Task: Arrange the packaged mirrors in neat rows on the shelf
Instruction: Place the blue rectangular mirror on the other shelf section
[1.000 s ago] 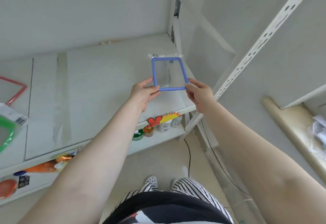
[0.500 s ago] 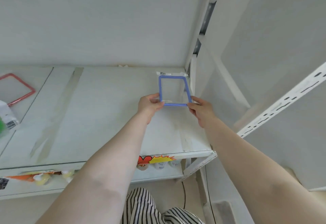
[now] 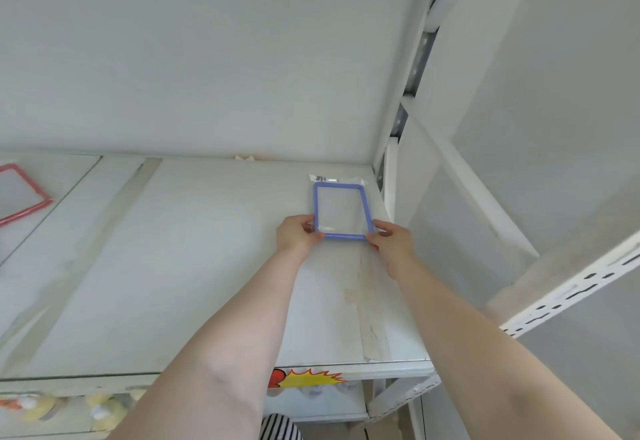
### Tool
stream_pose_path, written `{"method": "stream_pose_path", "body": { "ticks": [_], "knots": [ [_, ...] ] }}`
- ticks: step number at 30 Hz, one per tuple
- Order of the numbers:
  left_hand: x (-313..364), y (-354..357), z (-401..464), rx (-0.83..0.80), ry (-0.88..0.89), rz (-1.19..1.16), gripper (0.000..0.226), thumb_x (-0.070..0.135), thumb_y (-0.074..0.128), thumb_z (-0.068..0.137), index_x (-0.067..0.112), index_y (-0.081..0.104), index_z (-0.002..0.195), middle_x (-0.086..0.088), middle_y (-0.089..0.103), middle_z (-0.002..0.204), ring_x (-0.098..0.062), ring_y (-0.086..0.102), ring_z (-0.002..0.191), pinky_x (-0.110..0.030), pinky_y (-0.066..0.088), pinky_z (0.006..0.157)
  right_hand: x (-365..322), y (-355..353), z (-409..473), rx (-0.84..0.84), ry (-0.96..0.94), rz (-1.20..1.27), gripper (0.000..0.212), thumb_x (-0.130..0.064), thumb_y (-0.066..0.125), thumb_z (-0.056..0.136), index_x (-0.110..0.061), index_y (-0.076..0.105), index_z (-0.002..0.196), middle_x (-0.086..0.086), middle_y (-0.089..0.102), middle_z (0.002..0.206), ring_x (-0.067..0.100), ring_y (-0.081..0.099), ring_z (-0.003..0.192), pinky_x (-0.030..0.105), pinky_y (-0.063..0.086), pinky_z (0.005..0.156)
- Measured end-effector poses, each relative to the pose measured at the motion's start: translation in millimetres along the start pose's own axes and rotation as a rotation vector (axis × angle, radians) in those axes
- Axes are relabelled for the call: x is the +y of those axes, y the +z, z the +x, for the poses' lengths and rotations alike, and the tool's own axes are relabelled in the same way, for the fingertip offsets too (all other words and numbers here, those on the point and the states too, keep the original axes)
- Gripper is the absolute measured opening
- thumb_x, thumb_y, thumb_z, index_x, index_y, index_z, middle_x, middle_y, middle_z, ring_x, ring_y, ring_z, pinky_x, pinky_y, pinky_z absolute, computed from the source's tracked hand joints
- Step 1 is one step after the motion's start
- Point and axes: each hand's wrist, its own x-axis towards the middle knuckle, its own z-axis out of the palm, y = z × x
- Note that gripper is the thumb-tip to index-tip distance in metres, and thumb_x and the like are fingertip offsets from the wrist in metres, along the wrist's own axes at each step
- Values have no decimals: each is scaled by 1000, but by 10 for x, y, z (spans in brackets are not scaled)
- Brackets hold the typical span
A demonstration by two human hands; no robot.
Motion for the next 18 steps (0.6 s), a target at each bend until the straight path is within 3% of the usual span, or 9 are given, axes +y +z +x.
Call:
{"method": "stream_pose_path", "body": {
  "ticks": [2,7,11,16,18],
  "knots": [
    [-28,31,31,19,17,25,47,5,72,79,6,61,125,-13,65,99,-16,55,86,-19,41,80,22,14,43,7,-17,-58,45,1,70,81,-6,61,125,3,61,75,23,62,76,38,54,93],
    [-56,86,63,56,44,85,48,6,73,78,4,61,124,-17,69,110,-15,54,86,-19,41,85,35,29,85,34,-46,-148,44,-3,69,83,-11,61,126,-1,60,72,22,62,75,36,54,91],
    [-65,92,71,68,41,112,46,7,74,78,5,62,123,-12,64,98,-19,56,85,-21,42,84,23,37,72,48,-51,-194,46,-7,70,83,-11,60,128,-1,60,75,23,62,82,35,52,92],
    [-11,55,59,82,21,158,52,14,74,79,8,57,127,-19,56,121,-29,62,102,-29,46,94,-32,-34,-31,107,-44,-277,55,-16,73,83,-11,52,134,12,56,127,29,57,116,33,43,103],
    [55,-10,-10,68,14,167,55,18,73,80,9,54,131,-17,55,124,-28,61,107,-29,45,96,-61,-101,-130,137,-40,-280,55,-19,73,83,-11,52,133,12,52,133,29,56,116,35,42,104]
  ]
}}
